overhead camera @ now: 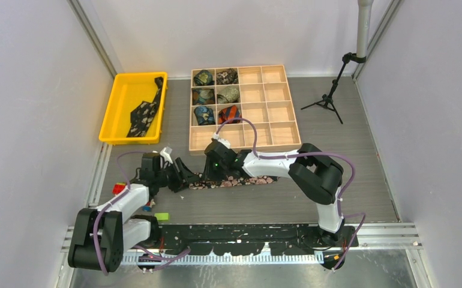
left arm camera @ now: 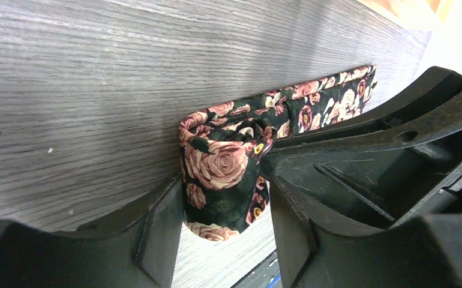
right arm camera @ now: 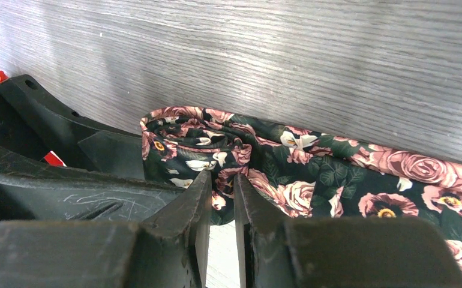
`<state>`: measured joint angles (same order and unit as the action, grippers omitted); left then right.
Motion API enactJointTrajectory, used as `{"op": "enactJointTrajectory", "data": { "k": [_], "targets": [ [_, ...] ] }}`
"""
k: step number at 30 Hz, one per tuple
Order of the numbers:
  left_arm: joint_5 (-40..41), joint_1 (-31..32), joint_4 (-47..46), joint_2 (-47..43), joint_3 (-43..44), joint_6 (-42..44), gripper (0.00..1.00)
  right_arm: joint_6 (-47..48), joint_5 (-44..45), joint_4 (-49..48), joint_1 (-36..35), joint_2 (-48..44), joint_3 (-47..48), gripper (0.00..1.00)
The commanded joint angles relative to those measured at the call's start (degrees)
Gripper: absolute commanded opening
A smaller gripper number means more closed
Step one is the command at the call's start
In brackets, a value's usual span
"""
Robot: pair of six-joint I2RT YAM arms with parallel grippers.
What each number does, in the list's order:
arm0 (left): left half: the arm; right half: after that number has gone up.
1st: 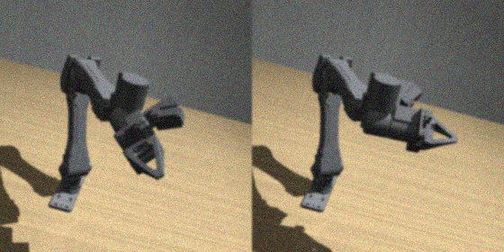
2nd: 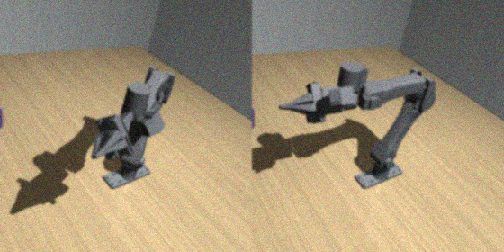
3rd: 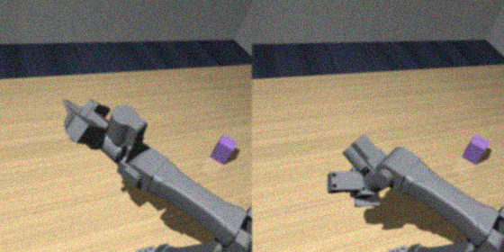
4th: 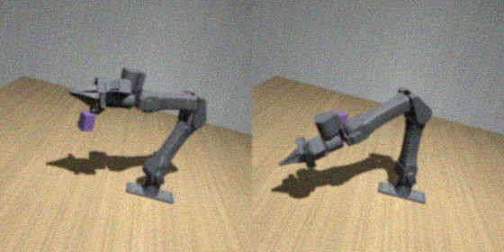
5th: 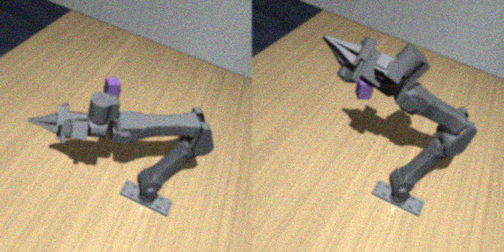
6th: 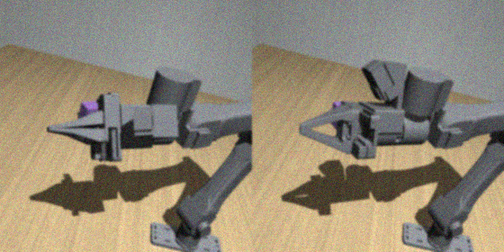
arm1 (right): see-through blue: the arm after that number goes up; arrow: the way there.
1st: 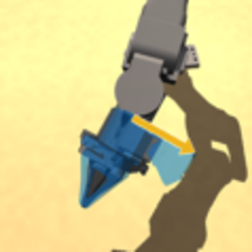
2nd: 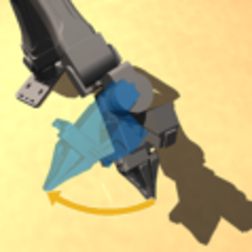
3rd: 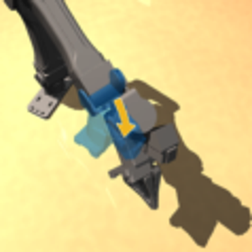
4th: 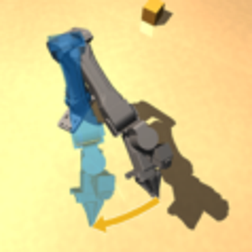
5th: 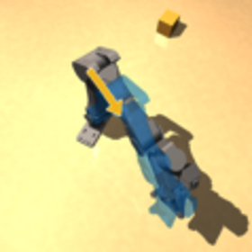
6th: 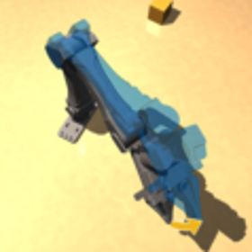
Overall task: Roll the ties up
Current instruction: Roll the tie at the center of the board.
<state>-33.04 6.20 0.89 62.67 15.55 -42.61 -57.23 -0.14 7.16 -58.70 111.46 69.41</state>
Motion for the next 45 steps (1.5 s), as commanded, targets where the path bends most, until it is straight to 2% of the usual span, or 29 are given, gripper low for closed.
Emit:
{"op": "enactJointTrajectory", "data": {
  "k": [1,6,9,16,24,31,45],
  "targets": [
    [-2.77,0.05,-3.07,1.11,-0.89,0.16,0.48,1.51,3.53,6.55,0.38,1.26,-1.83,0.24],
    [-2.38,0.20,-3.23,1.32,-0.88,0.03,0.31,1.70,3.41,6.73,0.41,0.79,-1.58,0.23],
    [-0.88,1.07,-1.19,0.14,0.23,0.41,0.28,2.56,3.72,8.16,0.38,-0.17,-0.61,0.24],
    [10.20,6.82,14.64,-5.52,6.23,3.24,0.27,6.06,4.39,13.90,0.42,-4.71,5.01,0.34],
    [20.65,13.13,26.03,-5.46,13.42,4.11,0.26,6.75,3.17,14.47,0.04,-7.45,6.63,0.32],
    [26.52,16.81,32.89,-3.77,18.94,4.28,0.26,5.57,0.94,11.23,-1.19,-4.17,7.61,0.28],
    [31.81,18.18,38.67,-1.41,23.36,5.73,0.26,3.99,-4.92,7.58,-2.80,3.67,12.79,0.25]
  ]
}}
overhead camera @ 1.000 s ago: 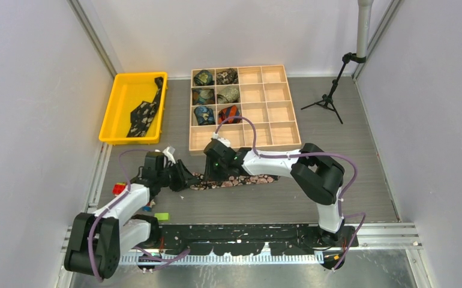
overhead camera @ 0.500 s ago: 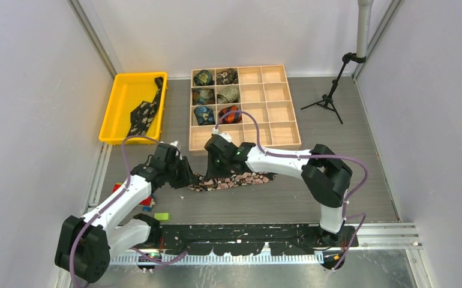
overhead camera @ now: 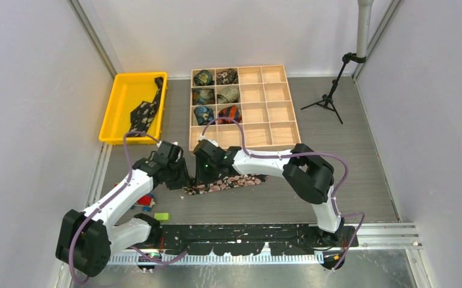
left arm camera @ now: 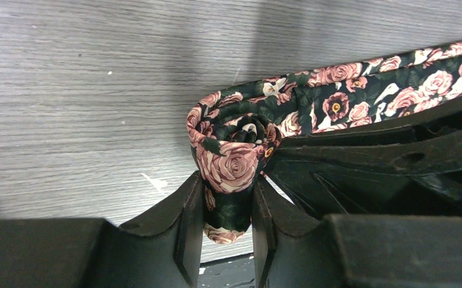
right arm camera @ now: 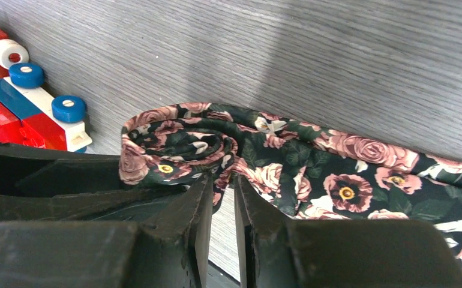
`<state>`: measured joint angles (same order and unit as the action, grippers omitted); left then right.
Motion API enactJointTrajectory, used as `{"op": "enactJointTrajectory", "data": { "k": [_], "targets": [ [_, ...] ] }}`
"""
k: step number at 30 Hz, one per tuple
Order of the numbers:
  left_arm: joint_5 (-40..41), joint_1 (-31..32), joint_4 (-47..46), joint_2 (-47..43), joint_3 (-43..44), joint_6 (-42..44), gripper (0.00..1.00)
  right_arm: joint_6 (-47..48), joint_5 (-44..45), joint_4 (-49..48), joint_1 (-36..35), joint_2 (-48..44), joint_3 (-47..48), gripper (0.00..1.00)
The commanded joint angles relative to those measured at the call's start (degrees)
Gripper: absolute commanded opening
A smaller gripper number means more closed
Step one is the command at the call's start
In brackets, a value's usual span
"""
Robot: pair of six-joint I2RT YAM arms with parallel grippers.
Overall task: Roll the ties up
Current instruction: Roll the tie at the center of the board.
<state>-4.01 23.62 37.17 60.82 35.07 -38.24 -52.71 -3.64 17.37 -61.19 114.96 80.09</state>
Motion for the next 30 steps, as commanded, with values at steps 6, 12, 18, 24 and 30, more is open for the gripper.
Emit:
{"op": "enactJointTrajectory", "data": {
  "k": [6,12,18,24,30],
  "targets": [
    [6.31,2.31,3.82,3.07,5.76,1.84,0.27,0.73,0.03,-2.45,1.21,-2.53,-0.55,0.25],
    [7.55,3.86,3.43,4.66,6.26,1.85,0.26,2.04,0.94,-2.45,3.65,-3.84,-3.06,0.25],
    [8.23,4.14,3.35,5.26,6.58,2.35,0.26,2.83,1.84,-1.92,4.81,-1.21,-4.10,0.23],
    [9.48,4.29,3.47,6.14,7.32,3.55,0.26,-0.49,4.52,-1.35,3.20,-2.81,-7.10,0.22],
    [11.95,6.20,3.62,7.80,8.54,3.94,0.25,-4.89,11.22,5.25,1.10,-4.48,-6.72,0.21]
  ]
}}
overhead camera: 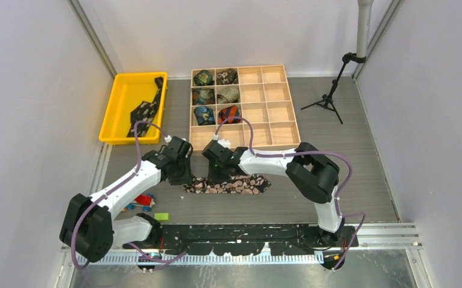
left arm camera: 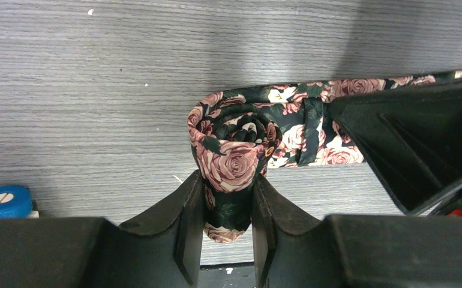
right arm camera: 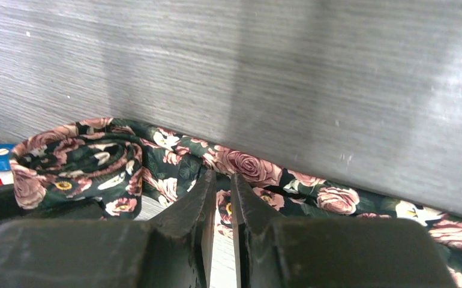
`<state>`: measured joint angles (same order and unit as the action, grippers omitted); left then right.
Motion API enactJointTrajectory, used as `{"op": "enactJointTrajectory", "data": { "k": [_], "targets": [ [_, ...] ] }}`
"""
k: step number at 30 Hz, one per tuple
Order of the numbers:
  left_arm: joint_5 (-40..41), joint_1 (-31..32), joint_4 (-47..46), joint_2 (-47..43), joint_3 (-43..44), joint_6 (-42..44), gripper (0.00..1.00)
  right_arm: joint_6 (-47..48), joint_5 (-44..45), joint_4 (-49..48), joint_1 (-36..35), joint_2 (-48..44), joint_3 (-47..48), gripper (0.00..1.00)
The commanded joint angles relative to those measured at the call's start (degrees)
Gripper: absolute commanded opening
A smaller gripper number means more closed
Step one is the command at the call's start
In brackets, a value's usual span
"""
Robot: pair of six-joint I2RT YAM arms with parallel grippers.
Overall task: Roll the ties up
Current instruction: Roll the tie at the center of the board.
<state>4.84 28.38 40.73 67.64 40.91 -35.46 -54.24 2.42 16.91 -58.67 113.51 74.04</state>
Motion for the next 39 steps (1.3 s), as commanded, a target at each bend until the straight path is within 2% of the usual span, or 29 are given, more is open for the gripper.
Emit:
{"op": "enactJointTrajectory", "data": {
  "k": [1,6,12,27,33,39],
  "targets": [
    [3.74,1.89,0.14,1.29,2.88,1.23,0.25,-3.55,5.62,6.10,-1.48,-3.49,-0.81,0.20],
    [6.07,4.25,0.61,2.35,3.26,1.20,0.24,-0.86,9.45,10.15,-0.86,-5.48,1.60,0.21],
    [9.65,7.22,2.16,2.98,4.02,1.07,0.24,1.87,9.97,12.27,2.12,-8.56,3.02,0.21],
    [22.66,15.21,5.24,7.83,6.39,-2.64,0.24,1.26,12.49,13.18,9.85,-21.53,-6.48,0.21],
    [30.75,19.96,8.79,12.57,8.56,-5.45,0.23,0.50,14.92,14.12,12.77,-27.74,-10.26,0.22],
    [35.31,23.86,11.68,19.52,11.87,-8.66,0.24,0.33,15.58,15.25,14.07,-32.20,-11.71,0.22]
  ]
}}
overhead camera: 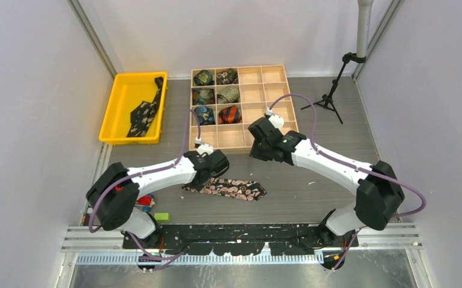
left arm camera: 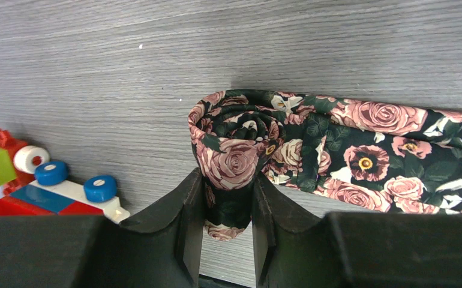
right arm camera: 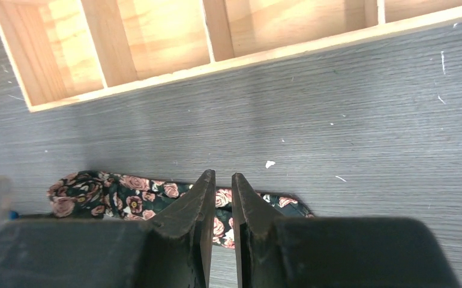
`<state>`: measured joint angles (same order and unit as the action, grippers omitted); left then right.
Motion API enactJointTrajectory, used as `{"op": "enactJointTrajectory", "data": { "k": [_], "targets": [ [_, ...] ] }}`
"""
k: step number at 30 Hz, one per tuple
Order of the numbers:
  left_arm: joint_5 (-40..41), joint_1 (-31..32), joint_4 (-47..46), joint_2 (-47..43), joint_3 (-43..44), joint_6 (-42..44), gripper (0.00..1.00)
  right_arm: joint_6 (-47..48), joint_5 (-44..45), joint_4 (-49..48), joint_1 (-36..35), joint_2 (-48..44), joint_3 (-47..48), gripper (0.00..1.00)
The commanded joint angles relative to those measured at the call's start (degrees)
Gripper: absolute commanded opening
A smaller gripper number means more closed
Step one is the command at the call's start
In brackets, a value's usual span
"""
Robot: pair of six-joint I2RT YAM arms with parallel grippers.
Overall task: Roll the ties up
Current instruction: Roll the tie at the center of the board.
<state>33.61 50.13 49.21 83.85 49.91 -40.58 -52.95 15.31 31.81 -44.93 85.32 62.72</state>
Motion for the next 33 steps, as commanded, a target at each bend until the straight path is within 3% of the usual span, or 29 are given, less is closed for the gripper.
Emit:
{"op": "enactJointTrajectory", "data": {
  "k": [1,9,17,33],
  "targets": [
    [7.02,2.69,3.52,4.64,3.46,-4.04,0.24,-0.93,2.79,0.69,0.41,-4.48,-0.40,0.22],
    [12.18,8.13,9.99,17.06,10.65,-11.38,0.24,-1.18,3.45,1.59,0.93,-8.08,-1.19,0.22],
    [10.97,12.06,14.20,26.96,17.87,-13.72,0.30,-1.08,3.54,2.79,0.90,-9.65,-0.42,0.22],
    [8.87,12.36,12.85,18.67,17.21,-9.05,0.53,0.32,3.36,6.96,1.00,-8.26,7.29,0.22]
  ]
}}
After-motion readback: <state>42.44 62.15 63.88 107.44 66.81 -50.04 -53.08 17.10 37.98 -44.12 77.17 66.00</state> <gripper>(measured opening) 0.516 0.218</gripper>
